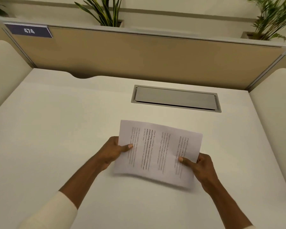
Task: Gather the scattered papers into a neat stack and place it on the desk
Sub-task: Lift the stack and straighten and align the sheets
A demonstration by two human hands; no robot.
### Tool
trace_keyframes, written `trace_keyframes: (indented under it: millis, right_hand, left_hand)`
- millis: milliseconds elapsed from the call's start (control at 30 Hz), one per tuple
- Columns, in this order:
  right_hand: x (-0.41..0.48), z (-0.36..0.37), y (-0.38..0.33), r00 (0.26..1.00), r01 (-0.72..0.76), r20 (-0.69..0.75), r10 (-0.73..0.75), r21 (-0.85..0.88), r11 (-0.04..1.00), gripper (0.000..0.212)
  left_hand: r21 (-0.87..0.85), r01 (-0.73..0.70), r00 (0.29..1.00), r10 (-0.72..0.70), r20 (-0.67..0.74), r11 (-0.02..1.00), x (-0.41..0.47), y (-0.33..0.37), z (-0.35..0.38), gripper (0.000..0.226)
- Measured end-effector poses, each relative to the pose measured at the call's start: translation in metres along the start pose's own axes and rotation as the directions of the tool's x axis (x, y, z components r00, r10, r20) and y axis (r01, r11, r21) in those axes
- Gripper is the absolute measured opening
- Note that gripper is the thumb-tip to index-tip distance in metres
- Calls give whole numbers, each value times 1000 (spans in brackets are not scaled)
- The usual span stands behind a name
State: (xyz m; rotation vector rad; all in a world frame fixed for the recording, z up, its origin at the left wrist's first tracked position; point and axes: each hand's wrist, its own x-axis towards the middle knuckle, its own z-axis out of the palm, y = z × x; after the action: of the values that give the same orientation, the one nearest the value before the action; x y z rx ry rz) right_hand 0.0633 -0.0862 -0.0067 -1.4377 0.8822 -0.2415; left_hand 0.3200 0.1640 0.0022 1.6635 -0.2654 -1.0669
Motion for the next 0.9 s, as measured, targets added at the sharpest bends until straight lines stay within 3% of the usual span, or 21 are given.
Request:
trace_keyframes:
  millis: [100, 233, 500, 900]
  right_hand:
    - [5, 11, -6, 988, 56, -146, -58, -20, 998, 16]
    - [12, 22, -11, 957, 127, -264, -120, 9, 992, 18]
    - [21, 32, 5, 960, 82, -272, -65, 51, 995, 26]
    - [25, 31, 13, 956, 76, -289, -55, 62, 995, 26]
  left_hand:
    - [83, -151, 947, 169, -272, 985, 5, 1, 21, 11]
    - [56, -265, 860, 263, -437, 963, 16, -2, 37, 11]
    - [9, -322, 851, 294, -435, 947, 21, -20, 42, 35]
    - [-12, -314, 855, 277, -438, 949, 24, -24, 43, 34]
